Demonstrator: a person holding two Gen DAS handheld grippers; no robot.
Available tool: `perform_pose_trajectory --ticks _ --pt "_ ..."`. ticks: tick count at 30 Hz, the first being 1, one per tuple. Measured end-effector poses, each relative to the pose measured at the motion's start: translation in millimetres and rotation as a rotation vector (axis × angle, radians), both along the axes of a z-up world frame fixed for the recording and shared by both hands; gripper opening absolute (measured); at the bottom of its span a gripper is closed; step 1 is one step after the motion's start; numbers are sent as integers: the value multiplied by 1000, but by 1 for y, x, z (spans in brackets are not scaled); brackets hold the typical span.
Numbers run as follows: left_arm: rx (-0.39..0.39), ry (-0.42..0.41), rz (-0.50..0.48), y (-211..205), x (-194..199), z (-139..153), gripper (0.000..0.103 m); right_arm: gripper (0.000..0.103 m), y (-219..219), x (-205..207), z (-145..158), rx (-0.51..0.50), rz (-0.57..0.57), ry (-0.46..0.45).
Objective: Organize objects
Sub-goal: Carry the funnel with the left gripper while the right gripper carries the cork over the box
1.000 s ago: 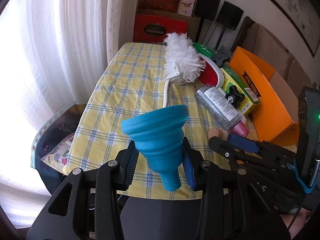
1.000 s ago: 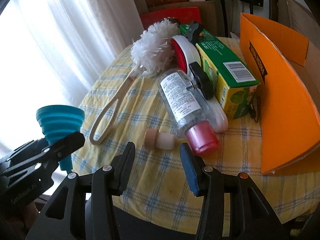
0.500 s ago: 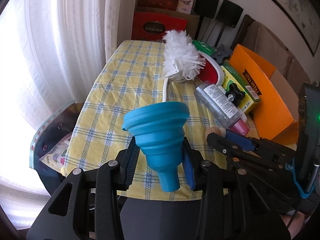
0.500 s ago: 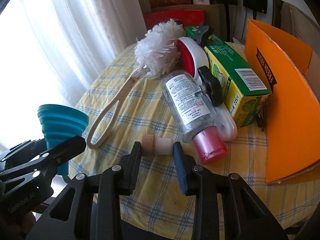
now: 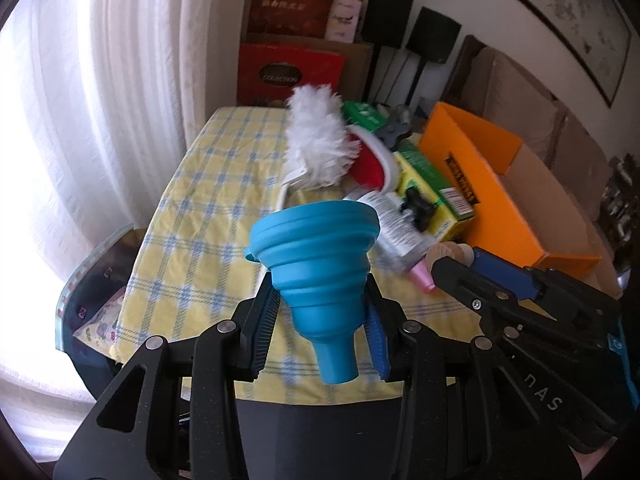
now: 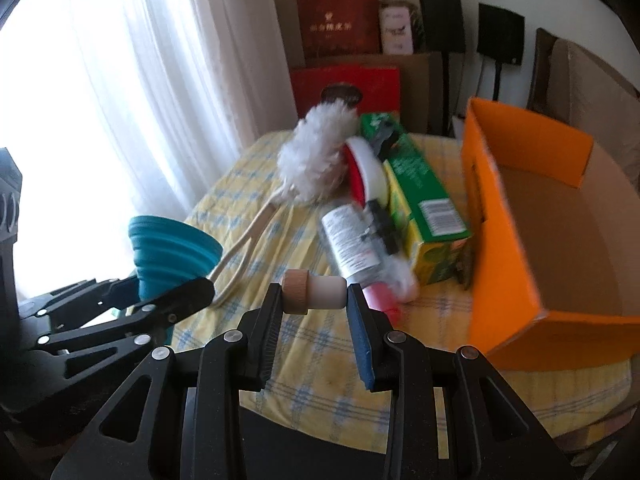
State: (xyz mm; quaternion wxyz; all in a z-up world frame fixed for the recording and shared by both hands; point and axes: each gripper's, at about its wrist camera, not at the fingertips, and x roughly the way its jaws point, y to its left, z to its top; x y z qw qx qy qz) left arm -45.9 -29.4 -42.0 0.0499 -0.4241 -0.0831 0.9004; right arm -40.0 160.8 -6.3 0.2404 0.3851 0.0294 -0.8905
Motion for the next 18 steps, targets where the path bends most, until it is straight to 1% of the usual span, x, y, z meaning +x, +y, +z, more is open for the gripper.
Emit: perform_pose_trajectory --ticks 5,6,10,18 --pt "-1 26 -29 20 -2 14 37 32 18 3 23 -23 -35 25" --pt "-2 30 -35 24 -2 16 37 32 21 -2 27 -25 -44 31" --pt "-2 47 -70 43 -5 25 37 32 43 3 41 -28 -85 57" --pt "28 50 -146 89 -15 35 37 32 87 3 52 -41 -167 77"
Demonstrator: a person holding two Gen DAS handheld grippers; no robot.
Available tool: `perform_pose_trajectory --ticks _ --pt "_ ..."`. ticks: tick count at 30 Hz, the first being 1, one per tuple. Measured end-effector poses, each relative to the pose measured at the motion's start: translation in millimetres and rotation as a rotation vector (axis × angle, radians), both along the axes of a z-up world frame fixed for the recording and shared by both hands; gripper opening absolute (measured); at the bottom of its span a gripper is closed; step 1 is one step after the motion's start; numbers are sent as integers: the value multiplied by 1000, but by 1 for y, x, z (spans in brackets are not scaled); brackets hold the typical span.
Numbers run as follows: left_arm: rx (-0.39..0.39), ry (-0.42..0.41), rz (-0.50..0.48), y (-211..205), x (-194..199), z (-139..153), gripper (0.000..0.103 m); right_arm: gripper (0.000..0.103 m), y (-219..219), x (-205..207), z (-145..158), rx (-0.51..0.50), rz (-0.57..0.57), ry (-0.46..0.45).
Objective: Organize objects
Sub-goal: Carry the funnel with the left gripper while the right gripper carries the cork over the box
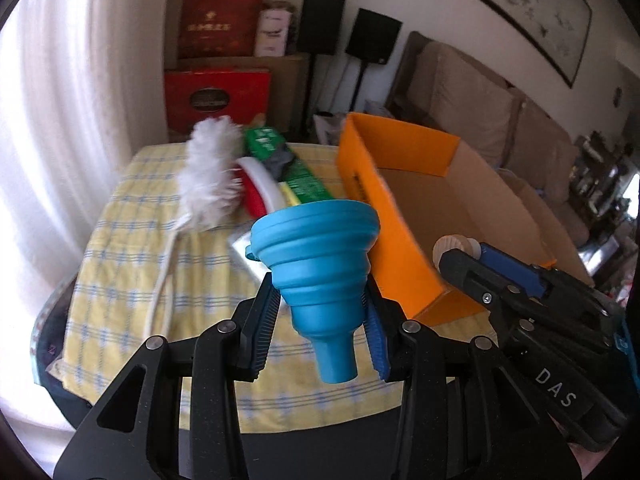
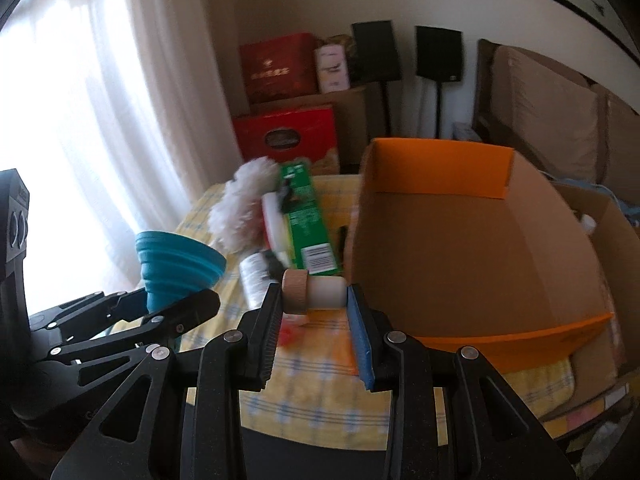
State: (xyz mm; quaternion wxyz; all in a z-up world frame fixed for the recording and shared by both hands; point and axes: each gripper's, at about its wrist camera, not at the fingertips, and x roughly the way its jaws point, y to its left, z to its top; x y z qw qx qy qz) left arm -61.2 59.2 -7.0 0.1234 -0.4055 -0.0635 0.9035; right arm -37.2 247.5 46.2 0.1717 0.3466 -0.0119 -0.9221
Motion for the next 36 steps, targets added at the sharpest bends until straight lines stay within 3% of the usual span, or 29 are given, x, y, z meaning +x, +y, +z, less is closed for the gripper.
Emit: perform_pose_trajectory --ticks 17,36 --pt "5 22 -109 92 -32 13 37 32 77 -17 8 27 -151 19" --pt "-63 12 -88 131 -60 -5 37 32 118 -50 -8 69 -221 0"
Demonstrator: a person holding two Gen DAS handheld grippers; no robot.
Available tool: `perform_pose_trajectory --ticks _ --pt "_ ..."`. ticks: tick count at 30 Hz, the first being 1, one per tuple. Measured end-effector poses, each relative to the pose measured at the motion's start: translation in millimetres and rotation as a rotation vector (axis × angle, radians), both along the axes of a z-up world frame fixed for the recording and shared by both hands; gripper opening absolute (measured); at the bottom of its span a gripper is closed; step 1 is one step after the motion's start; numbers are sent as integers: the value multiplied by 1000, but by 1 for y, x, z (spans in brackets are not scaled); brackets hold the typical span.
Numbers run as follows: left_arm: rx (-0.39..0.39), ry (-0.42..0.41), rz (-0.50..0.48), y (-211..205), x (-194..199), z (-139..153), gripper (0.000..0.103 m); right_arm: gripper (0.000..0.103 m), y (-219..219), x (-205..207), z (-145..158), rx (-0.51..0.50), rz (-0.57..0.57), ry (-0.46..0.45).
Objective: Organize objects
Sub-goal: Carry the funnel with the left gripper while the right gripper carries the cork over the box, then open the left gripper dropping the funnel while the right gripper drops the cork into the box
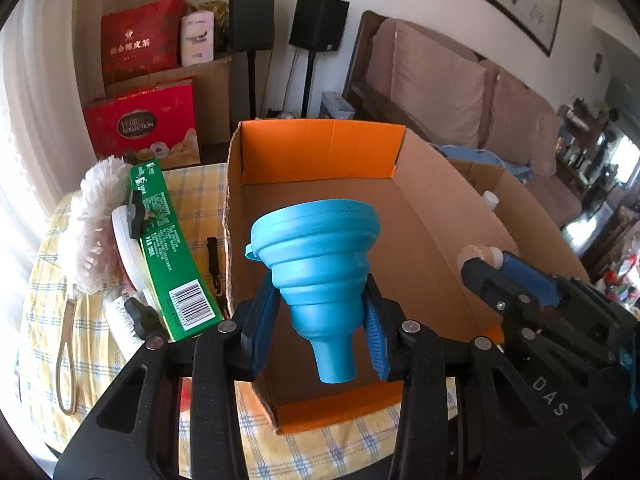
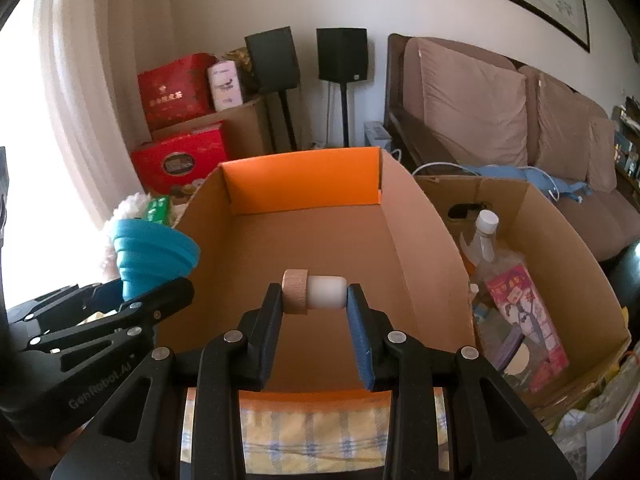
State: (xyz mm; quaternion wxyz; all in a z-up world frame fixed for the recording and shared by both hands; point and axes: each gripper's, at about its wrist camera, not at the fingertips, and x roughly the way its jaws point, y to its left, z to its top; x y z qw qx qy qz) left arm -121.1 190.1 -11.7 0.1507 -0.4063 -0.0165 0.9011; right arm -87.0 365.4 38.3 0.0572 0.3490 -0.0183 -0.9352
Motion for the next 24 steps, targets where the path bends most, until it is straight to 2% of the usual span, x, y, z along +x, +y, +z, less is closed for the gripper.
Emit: perform_pose_trajectory --ticks 17,24 --pt "-25 -49 9 19 -19 -26 37 32 25 -26 -27 51 -44 -55" --pt "-45 -40 23 22 -19 -28 40 32 29 -30 -33 57 -50 -61"
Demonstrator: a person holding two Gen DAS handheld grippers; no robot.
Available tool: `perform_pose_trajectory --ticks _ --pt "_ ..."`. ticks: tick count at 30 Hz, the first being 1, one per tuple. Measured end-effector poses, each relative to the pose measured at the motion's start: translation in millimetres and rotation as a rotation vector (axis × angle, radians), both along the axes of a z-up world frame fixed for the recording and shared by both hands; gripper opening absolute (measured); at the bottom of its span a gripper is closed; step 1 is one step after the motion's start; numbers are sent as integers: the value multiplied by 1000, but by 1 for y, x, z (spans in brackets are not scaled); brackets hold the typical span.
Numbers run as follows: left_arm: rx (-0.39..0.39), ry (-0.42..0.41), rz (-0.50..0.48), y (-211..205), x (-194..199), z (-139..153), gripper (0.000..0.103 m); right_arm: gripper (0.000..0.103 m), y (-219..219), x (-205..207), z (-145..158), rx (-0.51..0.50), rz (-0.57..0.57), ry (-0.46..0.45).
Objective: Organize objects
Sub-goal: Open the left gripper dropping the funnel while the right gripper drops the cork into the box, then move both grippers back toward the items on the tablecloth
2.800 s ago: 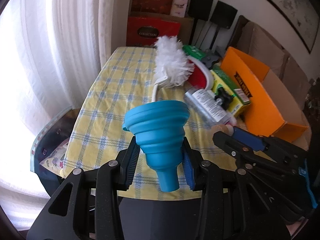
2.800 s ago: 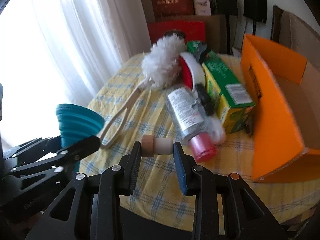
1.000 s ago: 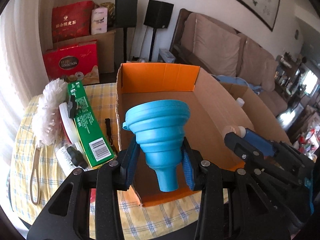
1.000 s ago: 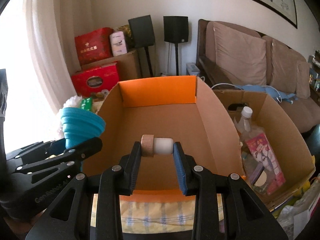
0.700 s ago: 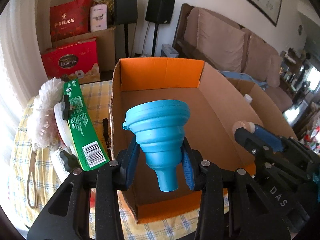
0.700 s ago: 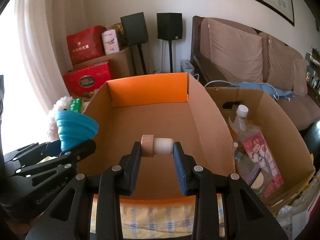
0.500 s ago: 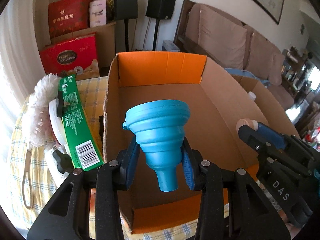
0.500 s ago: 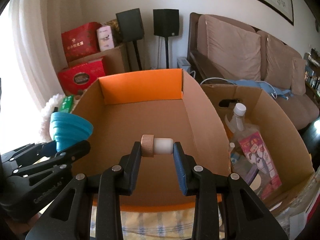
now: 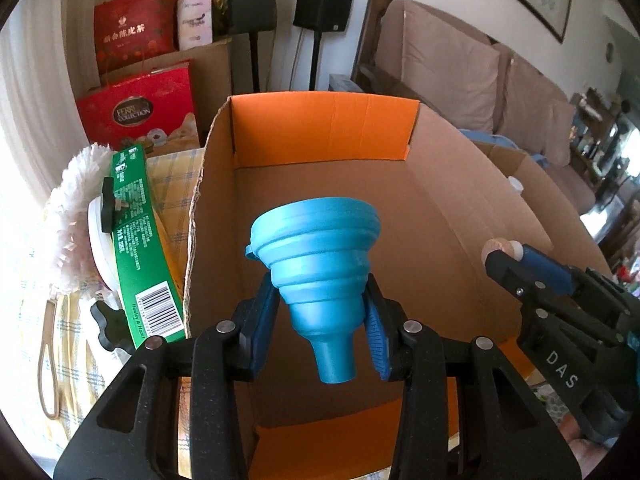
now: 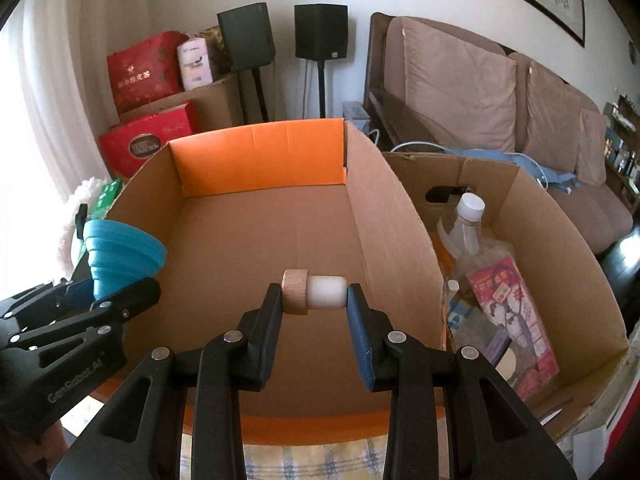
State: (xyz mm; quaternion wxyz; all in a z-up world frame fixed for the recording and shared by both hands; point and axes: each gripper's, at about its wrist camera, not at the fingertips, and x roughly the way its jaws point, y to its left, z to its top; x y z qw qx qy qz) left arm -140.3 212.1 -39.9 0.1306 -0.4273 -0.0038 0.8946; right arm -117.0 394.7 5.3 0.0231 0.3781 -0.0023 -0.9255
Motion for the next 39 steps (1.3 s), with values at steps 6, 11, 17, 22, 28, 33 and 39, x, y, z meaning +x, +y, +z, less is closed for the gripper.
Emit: perform_pose_trajectory --ticks 6,11,17,22,28,33,39 --pt "2 18 17 -2 2 5 62 41 7 0 3 -17 -21 8" --pt "20 24 30 -9 4 11 68 47 9 4 9 -12 -39 29" --pt "11 65 46 -18 12 23 79 70 14 11 20 21 -78 67" --pt "-12 128 77 -27 18 35 96 82 16 15 26 29 -92 84" --pt "9 130 91 -42 22 44 97 89 17 21 34 4 -96 99" --pt "-9 138 102 -53 28 47 103 103 9 27 43 5 -81 120" --pt "19 139 114 -68 35 54 103 103 -7 34 52 3 -60 134"
